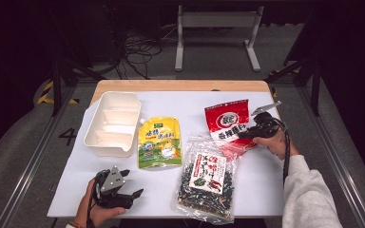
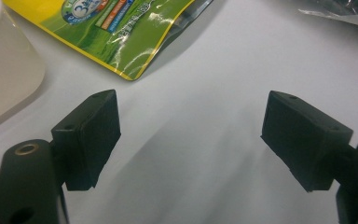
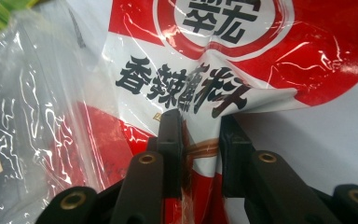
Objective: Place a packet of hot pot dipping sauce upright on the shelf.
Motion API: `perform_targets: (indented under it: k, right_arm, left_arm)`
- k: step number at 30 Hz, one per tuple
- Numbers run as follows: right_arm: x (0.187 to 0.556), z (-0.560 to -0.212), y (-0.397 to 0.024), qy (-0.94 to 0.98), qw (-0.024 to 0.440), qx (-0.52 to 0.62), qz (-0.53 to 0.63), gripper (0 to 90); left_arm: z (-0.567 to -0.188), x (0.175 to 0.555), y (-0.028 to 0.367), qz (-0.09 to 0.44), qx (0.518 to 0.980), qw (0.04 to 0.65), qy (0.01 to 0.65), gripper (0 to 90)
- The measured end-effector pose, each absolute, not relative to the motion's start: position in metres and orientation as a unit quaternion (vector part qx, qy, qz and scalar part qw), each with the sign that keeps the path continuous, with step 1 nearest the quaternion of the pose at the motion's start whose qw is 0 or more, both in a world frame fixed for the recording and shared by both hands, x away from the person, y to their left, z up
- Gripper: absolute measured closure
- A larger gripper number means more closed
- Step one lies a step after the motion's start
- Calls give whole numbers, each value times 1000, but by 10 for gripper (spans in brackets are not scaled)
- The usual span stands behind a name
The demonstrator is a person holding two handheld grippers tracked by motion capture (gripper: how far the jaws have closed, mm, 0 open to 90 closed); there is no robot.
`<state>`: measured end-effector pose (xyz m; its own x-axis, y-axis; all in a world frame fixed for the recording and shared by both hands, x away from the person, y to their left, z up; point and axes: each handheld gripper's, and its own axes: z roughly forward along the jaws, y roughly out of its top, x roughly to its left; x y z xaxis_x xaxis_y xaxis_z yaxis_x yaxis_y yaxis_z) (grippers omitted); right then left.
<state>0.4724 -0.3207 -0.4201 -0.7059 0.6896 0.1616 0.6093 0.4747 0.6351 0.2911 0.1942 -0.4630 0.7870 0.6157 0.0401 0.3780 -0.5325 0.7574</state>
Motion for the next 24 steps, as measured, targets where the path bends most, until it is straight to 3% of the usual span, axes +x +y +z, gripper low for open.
perform_targets:
  k: [24]
  right_arm:
    - [441, -378, -353, 746, 237, 411, 467, 754]
  left_arm:
    - [-463, 293, 197, 157, 854, 397, 297, 194]
